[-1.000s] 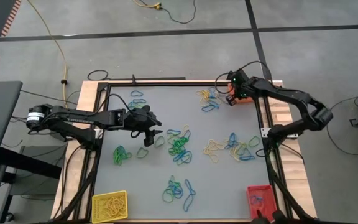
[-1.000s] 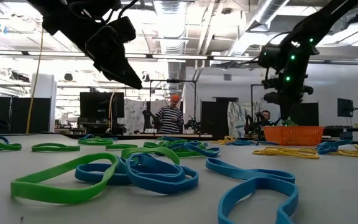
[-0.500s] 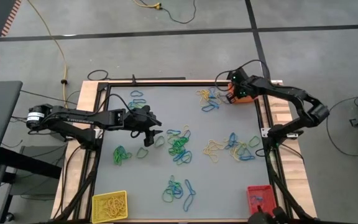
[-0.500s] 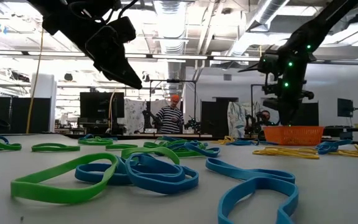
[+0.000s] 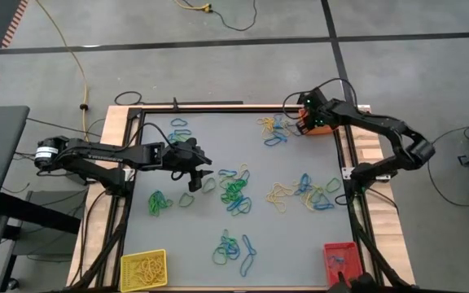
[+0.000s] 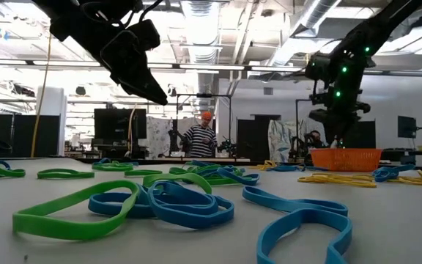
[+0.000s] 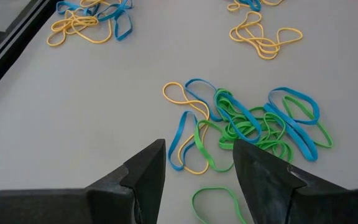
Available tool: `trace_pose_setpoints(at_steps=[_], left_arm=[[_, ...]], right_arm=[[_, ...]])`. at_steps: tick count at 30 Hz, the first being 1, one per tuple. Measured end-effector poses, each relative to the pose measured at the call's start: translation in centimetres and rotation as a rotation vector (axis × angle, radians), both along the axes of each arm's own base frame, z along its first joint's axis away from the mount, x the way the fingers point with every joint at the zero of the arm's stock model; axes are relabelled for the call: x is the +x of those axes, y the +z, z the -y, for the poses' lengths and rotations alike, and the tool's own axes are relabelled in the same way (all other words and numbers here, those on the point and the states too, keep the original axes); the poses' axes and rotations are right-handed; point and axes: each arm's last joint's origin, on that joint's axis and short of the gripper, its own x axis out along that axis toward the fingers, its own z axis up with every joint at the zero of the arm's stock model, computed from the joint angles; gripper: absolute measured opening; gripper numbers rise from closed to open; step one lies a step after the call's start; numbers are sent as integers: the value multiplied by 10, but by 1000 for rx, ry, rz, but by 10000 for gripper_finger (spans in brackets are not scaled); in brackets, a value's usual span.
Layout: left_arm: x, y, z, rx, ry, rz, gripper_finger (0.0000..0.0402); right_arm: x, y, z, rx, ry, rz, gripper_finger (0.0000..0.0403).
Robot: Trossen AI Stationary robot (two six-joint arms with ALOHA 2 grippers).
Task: Sort rubber bands into baskets
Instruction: Put the blue rubber band into the red bin
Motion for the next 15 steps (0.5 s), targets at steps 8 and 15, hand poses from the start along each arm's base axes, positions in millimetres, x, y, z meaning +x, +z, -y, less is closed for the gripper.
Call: trace_pose_setpoints(at_steps=[8,15], left_arm=[[0,0,0,0,0,0,178],[0,0,0,0,0,0,178]], right_arm=[[10,31,-30,-67,132,135,220],[29,35,-57,36,347,254,211]])
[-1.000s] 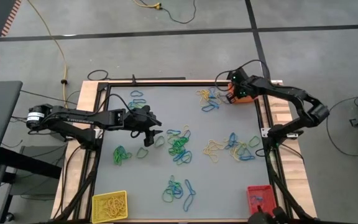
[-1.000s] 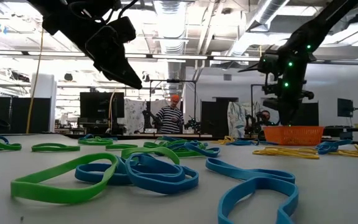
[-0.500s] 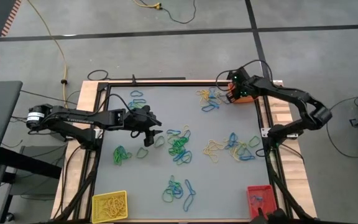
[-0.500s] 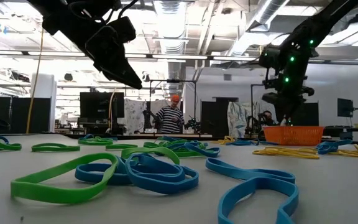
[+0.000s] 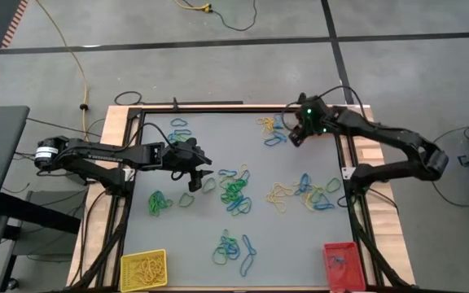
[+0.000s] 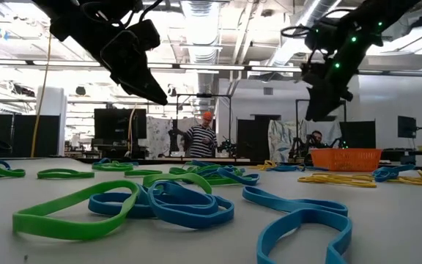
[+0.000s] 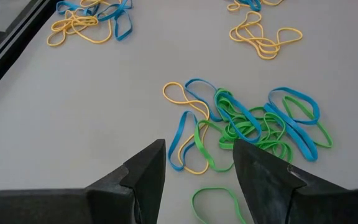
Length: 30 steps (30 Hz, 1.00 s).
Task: Sort rubber bands into baskets
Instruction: Put the blue rubber band into the red bin
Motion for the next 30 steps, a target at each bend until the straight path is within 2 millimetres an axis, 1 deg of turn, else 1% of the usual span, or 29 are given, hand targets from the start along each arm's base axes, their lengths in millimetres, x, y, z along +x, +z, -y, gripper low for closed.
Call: trace_pose_setpoints(at_steps=[6,11,14,19,24,30], left_arm=[[0,0,0,0,0,0,178],[0,0,0,0,0,0,178],[0,0,0,0,0,0,178],[0,0,0,0,0,0,178],[0,0,0,0,0,0,178],[0,0,0,0,0,0,178]], right_arm=[[18,-4,-17,7,105,-8,206],[29,-14,-24,30,152,-44,205],[36,-23,-26,44,176,-68,204],[51,-42,-27,73,208,-116,204],[66,-61,-26,84,229,-130,204],[73,-73,-24,124,258,-121,204]])
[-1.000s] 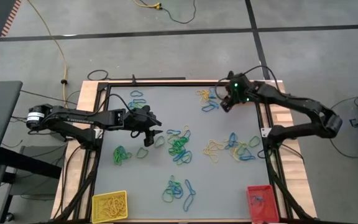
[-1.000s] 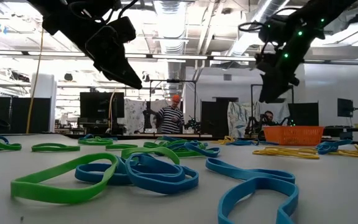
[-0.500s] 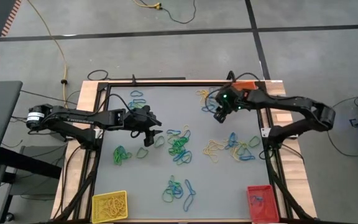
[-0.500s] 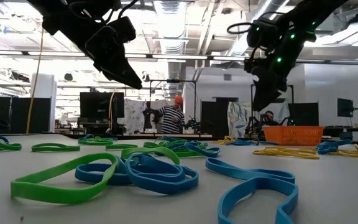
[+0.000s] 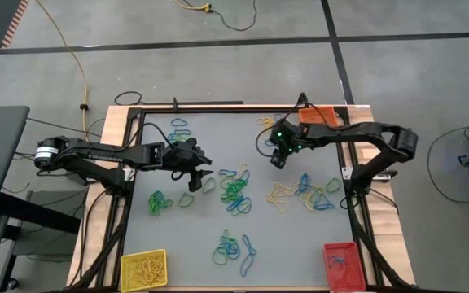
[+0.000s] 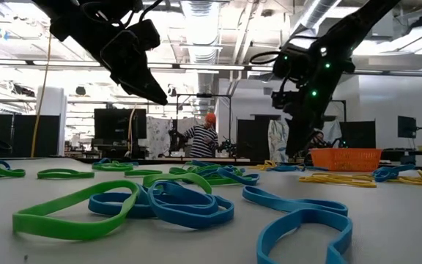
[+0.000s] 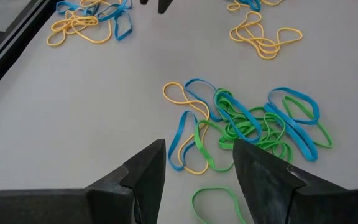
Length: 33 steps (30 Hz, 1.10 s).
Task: Sort rubber bands into baskets
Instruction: Put the blue rubber band into the red bin
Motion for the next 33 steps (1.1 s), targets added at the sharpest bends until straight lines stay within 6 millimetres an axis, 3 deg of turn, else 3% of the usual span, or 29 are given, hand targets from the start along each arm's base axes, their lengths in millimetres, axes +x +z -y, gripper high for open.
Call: trace_pose_setpoints(at_steps=[9,18,26,33], left_arm=[[0,0,0,0,0,0,178],[0,0,0,0,0,0,178],[0,0,0,0,0,0,178],[0,0,0,0,0,0,178]], right_arm=[[14,-3,6,-40,36,102,204],[15,-8,7,-26,39,92,204],[16,-12,-11,34,75,37,204],[28,-11,-43,44,172,52,204]])
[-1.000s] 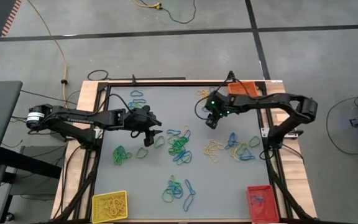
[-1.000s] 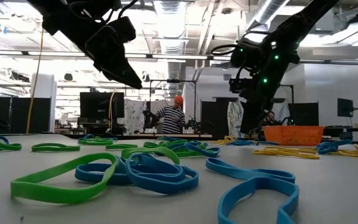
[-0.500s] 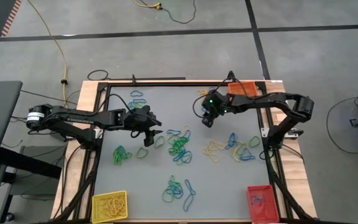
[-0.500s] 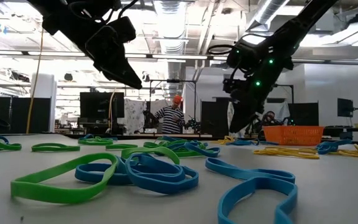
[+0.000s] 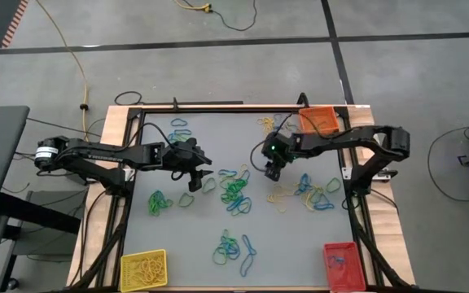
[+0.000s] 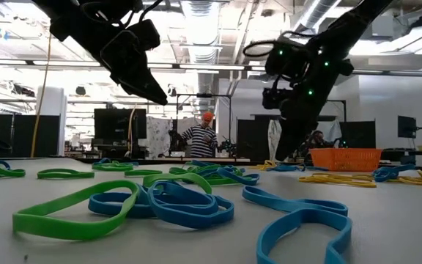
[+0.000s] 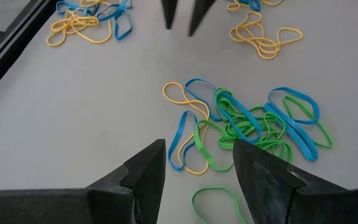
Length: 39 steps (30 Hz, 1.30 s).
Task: Sort rubber bands into baskets
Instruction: Put the blue rubber band into the red bin
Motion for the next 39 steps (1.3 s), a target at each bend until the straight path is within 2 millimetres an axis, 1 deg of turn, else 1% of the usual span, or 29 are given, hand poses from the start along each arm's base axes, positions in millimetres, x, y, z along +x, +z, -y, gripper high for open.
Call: trace_pose_setpoints(at_steps=[6,11,15,19,26,34,39], left_arm=[[0,0,0,0,0,0,178],[0,0,0,0,0,0,178],[0,0,0,0,0,0,178],[0,0,0,0,0,0,178],[0,0,0,0,0,0,178],[0,0,0,0,0,0,178],[0,0,0,0,0,0,178]], right_arm=[[8,0,-39,3,130,1,204],[11,0,-68,15,210,3,204],[11,0,-89,17,276,2,204],[10,0,-104,17,329,2,204],[7,0,-119,36,342,-3,204],[1,-3,-127,54,337,-67,204],[0,-3,-129,52,344,-75,204]])
